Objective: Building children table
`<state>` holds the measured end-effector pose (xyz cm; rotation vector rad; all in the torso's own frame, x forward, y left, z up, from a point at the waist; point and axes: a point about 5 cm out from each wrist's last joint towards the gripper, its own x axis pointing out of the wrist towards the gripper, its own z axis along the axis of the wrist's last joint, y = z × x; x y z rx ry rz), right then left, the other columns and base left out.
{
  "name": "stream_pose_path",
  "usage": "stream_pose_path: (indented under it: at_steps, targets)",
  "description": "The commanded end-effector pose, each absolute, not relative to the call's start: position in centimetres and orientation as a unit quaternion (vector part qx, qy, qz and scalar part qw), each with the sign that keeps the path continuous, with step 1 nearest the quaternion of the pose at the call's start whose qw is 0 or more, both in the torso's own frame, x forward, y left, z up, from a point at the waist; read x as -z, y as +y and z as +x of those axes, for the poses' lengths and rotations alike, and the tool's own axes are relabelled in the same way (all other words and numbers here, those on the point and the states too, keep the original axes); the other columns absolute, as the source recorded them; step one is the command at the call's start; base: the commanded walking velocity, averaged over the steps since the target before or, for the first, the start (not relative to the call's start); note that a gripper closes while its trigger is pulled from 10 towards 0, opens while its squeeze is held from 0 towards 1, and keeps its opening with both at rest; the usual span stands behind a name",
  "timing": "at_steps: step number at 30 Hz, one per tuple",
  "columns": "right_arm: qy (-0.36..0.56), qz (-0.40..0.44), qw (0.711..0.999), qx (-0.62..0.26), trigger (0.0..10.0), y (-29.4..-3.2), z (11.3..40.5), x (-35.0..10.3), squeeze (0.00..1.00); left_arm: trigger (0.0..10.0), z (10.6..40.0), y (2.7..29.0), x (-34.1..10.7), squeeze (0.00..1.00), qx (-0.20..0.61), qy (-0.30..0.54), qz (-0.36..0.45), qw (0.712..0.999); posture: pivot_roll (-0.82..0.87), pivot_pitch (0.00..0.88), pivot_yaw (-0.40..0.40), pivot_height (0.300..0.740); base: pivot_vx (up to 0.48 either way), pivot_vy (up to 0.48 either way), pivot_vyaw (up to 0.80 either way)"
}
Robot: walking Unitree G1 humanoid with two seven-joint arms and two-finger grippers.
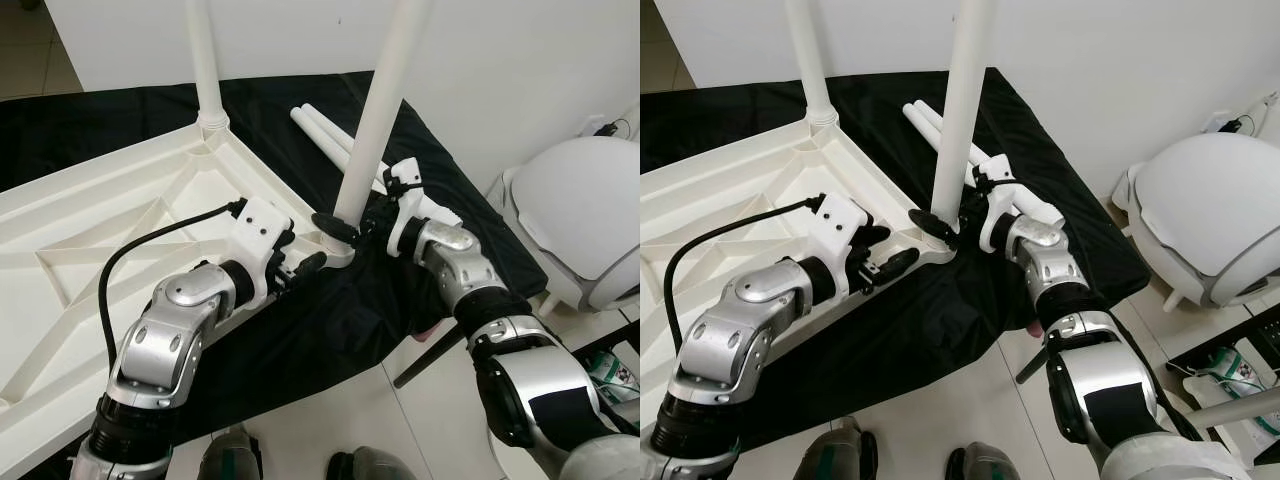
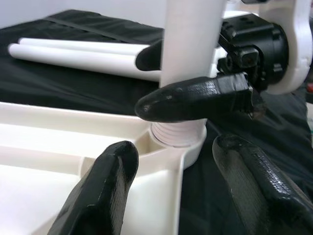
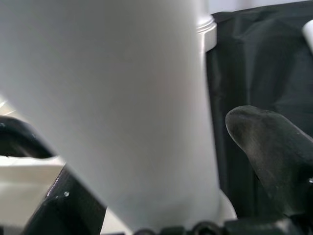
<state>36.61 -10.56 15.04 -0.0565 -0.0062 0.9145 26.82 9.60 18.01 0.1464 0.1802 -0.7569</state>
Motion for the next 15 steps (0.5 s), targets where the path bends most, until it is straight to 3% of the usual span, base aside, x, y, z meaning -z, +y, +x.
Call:
stream_pose_path:
  at_steps: [1,10,11,13,14,15]
  targets:
    - [-0.010,-0.028,0.902,-0.431,10.0,-10.7,36.9,-15.4,0.00,10.0,27.4,10.1,-17.6,0.00,0.311,0.092,0.077,0.943,0.05,0.002,-0.063,0.740,0.000,0.000,0.00]
    - [-0.015,-0.026,0.915,-0.402,10.0,-11.4,37.3,-15.3,0.00,10.0,26.4,8.8,-17.4,0.00,0.334,0.087,0.061,0.936,0.05,0.003,-0.067,0.740,0.000,0.000,0.00]
    - [-0.014,-0.028,0.917,-0.398,4.0,-11.5,37.4,-15.3,0.00,10.0,26.5,9.0,-17.4,0.00,0.328,0.085,0.060,0.939,0.05,0.005,-0.070,0.740,0.000,0.000,0.00]
    - [-0.014,-0.030,0.918,-0.396,4.0,-11.6,37.4,-15.3,0.00,10.0,26.5,9.1,-17.4,0.00,0.323,0.083,0.059,0.941,0.05,0.005,-0.071,0.740,0.000,0.000,0.00]
    - [-0.014,-0.031,0.919,-0.393,1.6,-11.7,37.5,-15.3,0.00,10.0,26.6,9.2,-17.4,0.00,0.318,0.082,0.058,0.943,0.05,0.004,-0.076,0.740,0.000,0.000,0.00]
    - [-0.014,-0.031,0.919,-0.393,1.6,-11.7,37.5,-15.3,0.00,10.0,26.6,9.2,-17.4,0.00,0.318,0.082,0.058,0.943,0.05,0.004,-0.076,0.740,0.000,0.000,0.00]
